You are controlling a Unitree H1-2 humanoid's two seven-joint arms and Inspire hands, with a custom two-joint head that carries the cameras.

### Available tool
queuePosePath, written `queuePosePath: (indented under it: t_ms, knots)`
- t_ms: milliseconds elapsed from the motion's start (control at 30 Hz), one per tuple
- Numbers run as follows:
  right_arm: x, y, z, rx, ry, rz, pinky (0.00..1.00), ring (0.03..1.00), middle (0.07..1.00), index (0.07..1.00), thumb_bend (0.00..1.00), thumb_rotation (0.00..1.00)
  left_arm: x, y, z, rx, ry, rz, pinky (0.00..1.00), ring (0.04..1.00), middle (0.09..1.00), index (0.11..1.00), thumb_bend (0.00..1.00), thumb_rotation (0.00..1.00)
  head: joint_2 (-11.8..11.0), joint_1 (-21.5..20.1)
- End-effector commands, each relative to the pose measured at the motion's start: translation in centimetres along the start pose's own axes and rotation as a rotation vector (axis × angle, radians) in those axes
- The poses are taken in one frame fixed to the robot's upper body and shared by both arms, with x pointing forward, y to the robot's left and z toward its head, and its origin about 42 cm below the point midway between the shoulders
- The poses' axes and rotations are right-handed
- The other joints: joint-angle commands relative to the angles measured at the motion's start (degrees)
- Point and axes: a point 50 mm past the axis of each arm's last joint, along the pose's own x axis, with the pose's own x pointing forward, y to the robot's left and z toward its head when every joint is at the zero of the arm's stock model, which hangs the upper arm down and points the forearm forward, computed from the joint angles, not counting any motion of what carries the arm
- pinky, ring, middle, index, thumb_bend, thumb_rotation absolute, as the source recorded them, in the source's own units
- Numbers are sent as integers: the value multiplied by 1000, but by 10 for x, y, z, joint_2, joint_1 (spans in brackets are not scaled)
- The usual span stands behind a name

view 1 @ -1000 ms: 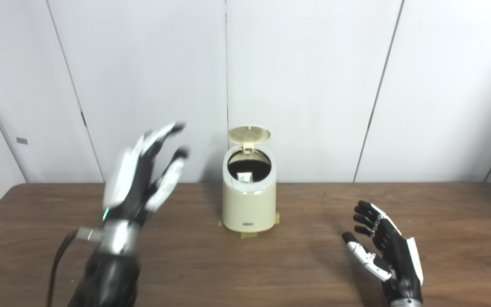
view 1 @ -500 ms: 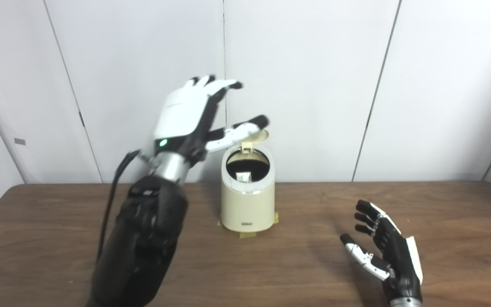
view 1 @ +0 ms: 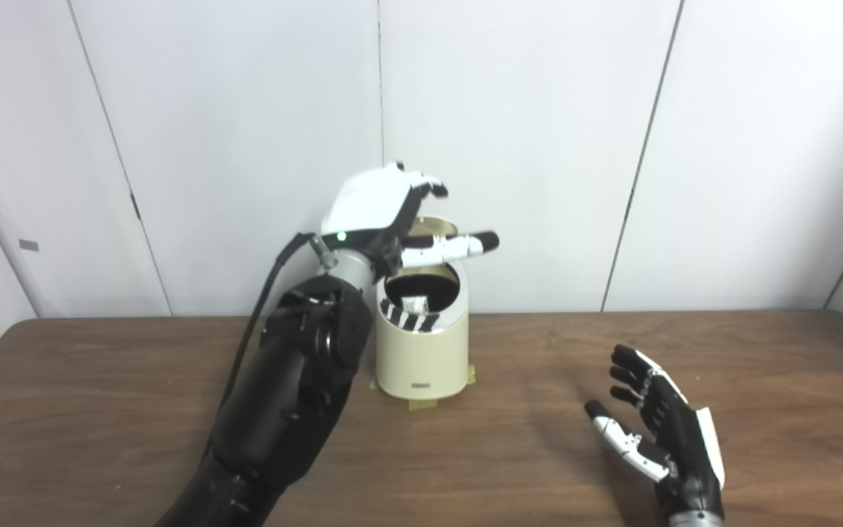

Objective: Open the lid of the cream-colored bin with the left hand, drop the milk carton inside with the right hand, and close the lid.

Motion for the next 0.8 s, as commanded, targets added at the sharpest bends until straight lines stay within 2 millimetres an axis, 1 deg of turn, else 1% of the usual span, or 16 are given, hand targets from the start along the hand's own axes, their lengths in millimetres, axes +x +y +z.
queuePosePath:
  t_ms: [0, 133, 200, 267, 367, 467, 533, 633, 767]
  knots:
    - [-17, 11, -9, 41, 43, -8, 744, 806, 815, 794, 242, 142, 7, 20, 6, 40, -7, 78, 1000, 1000, 883, 813, 939, 986, -1, -1]
    - [-18, 13, -9, 35, 35, -4, 718, 792, 802, 784, 242, 160, 10, 10, 1, 38, -1, 75, 1000, 1000, 849, 802, 948, 978, -1, -2]
    - [-18, 13, -9, 34, 37, -1, 718, 792, 804, 788, 242, 169, 10, 5, -1, 31, 4, 74, 1000, 1000, 850, 801, 944, 972, 0, -3]
    - [-18, 13, -9, 36, 35, 1, 717, 792, 805, 790, 243, 170, 9, 1, -2, 29, 6, 68, 1000, 1000, 853, 803, 942, 972, 1, -3]
    - [-17, 13, -9, 38, 25, 4, 706, 781, 797, 783, 245, 174, 6, -2, -1, 33, -2, 60, 1000, 1000, 832, 806, 940, 979, 2, -3]
    - [-15, 14, -10, 53, 30, 3, 706, 777, 791, 776, 252, 215, 2, -4, 1, 39, -27, 67, 1000, 999, 816, 799, 922, 986, 1, 0]
    - [-14, 14, -11, 61, 36, 0, 720, 785, 795, 779, 253, 189, 0, -4, 4, 35, -38, 67, 1000, 1000, 823, 802, 919, 991, 0, 0]
    - [-14, 15, -10, 45, 31, 0, 728, 790, 804, 787, 244, 184, -8, -1, 9, 37, -54, 64, 1000, 1000, 856, 807, 900, 985, 0, 1]
    - [-13, 16, -10, 44, 31, -3, 728, 793, 806, 789, 244, 205, -17, 2, 14, 55, -72, 65, 1000, 993, 831, 803, 872, 983, 0, 2]
